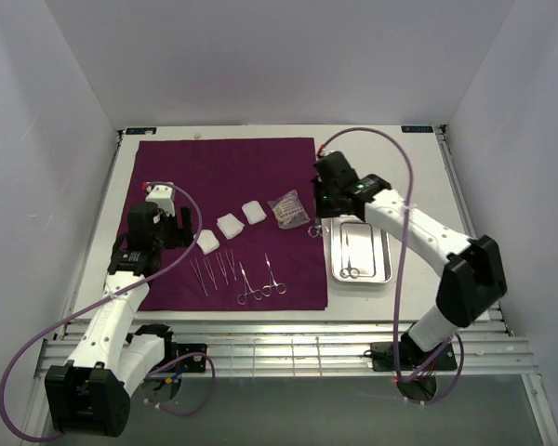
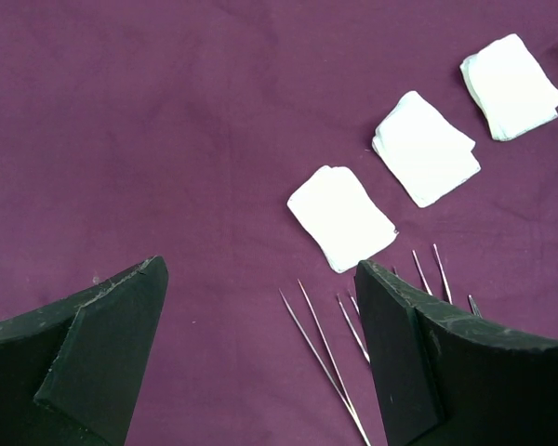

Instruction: Prepare the surgical pack

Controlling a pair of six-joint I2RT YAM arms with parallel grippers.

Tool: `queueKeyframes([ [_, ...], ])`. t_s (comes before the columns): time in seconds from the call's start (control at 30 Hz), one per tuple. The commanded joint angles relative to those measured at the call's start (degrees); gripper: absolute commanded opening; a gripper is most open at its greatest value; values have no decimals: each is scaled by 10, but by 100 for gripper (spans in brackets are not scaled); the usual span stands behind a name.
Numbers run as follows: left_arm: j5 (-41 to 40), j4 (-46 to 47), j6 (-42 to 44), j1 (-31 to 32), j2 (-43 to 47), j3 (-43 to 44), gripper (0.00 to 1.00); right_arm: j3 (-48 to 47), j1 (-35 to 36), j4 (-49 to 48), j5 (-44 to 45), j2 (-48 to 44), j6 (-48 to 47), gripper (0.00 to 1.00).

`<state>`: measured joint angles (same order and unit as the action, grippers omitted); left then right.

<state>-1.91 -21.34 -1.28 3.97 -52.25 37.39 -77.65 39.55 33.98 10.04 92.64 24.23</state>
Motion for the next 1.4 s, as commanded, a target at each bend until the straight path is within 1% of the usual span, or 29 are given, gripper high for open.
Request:
queueKeyframes([
  [0.0, 18, 10, 9, -2, 9, 6, 92, 56, -36, 5, 69, -52, 28, 8],
  [0.03, 18, 10, 9, -2, 8, 6, 92, 90, -42, 5, 74, -57, 28, 8],
  [0.13, 18, 11, 9, -2, 7, 4, 92, 139, -61, 4, 64, -62, 28, 8],
  [0.23, 18, 11, 9, -1, 5, 4, 92, 171, -65, -2, 43, -41, 39, 8],
  [0.27, 36, 12, 9, -1, 5, 5, 92, 180, -64, -7, 39, -33, 43, 8],
  [0.37, 33, 11, 9, -1, 5, 6, 92, 209, -64, -31, 58, -26, 53, 8],
  [0.43, 32, 10, 9, -2, 5, 7, 92, 215, -66, -44, 68, -19, 53, 8],
  [0.53, 32, 10, 9, -1, 5, 6, 91, 216, -66, -57, 48, -8, 47, 8],
  [0.73, 30, 10, 9, -1, 4, 8, 92, 215, -66, -46, 32, 7, 52, 8],
  [0.77, 29, 10, 9, -1, 3, 7, 92, 214, -66, -43, 33, 7, 52, 20],
  [0.8, 28, 10, 9, -2, 3, 8, 92, 210, -66, -33, 35, 6, 53, 27],
  [0.87, 28, 10, 9, -1, 2, 8, 92, 205, -66, -24, 43, -2, 54, 37],
  [1.0, 28, 10, 9, -1, -1, 10, 92, 175, -66, -5, 54, -27, 54, 38],
  [1.07, 29, 9, 9, -2, -2, 11, 92, 135, -64, 18, 65, -44, 50, 38],
  [1.13, 28, 10, 9, -2, -2, 11, 91, 106, -45, 25, 100, -56, 36, 38],
  [1.17, 28, 10, 9, -1, -1, 10, 91, 79, -30, 21, 110, -62, 8, 38],
  [1.2, 28, 10, 9, -1, -2, 8, 91, 66, 5, 15, 112, -61, -7, 40],
  [1.23, 28, 10, 9, -1, -3, 8, 92, 54, 21, 13, 83, -54, -20, 41],
  [1.27, 28, 10, 8, -2, -5, 8, 92, 24, 34, 22, 54, -19, -28, 43],
  [1.33, 25, 11, -6, -1, -7, 8, 91, -20, 68, 57, -13, 33, -21, 43],
  [1.37, -3, 10, -14, -2, -8, 10, 91, -43, 99, 95, -11, 83, -16, 43],
])
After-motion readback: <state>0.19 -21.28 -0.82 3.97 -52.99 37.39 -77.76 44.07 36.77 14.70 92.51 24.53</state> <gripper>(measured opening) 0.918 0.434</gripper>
